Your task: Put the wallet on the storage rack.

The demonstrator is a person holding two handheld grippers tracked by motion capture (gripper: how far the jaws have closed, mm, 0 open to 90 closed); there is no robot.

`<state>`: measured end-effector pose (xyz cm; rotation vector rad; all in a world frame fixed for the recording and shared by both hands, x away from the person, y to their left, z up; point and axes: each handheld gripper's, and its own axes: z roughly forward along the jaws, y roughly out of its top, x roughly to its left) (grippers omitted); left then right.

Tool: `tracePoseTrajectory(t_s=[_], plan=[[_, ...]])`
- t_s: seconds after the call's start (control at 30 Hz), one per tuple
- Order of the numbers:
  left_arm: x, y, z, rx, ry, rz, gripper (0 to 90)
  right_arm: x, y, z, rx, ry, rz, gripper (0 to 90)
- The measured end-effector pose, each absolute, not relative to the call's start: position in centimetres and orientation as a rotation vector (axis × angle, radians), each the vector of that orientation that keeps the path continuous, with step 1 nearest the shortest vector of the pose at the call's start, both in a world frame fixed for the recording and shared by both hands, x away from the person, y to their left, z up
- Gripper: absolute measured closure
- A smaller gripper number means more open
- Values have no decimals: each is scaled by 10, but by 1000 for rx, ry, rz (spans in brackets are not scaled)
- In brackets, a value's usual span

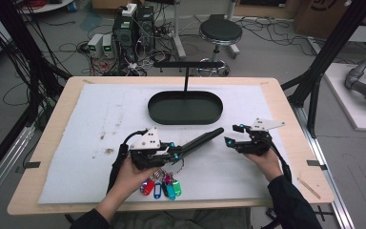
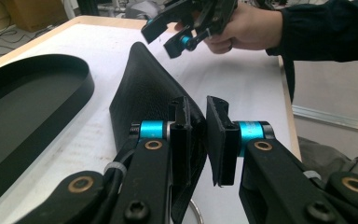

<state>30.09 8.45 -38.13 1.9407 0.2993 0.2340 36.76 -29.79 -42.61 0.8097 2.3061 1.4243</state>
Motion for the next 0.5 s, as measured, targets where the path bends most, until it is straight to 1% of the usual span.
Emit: tracePoseTrajectory(t_s=[0.07,0.1,0.13,0.17,0.2,0.23,0.27,0.3,0.33,0.4,0.43,0.5], plan=[[301,87,-383,1940,306,237,798,372,-286,-430,785,2327,1424,398],[301,88,-383,1937,310,236,798,373,-282,-431,768,2337,1420,410],[302,90,-385,1938,315,239,797,375,-274,-432,752,2346,1412,483],[302,90,-385,1938,315,239,797,375,-271,-433,740,2357,1415,535],[302,91,-385,1934,318,243,797,375,-271,-433,740,2357,1415,535],[302,92,-386,1935,323,247,797,373,-267,-431,709,2349,1405,607],[302,93,-386,1933,329,250,797,373,-267,-431,709,2349,1405,607],[302,95,-386,1927,335,250,796,372,-266,-431,698,2338,1387,643],[302,97,-386,1924,342,255,795,372,-269,-429,693,2344,1383,721],[303,99,-386,1911,344,253,794,369,-273,-425,683,2335,1399,753],[303,100,-386,1903,345,254,794,369,-273,-425,683,2335,1399,753],[303,102,-385,1889,346,258,794,362,-282,-416,669,2292,1461,801]])
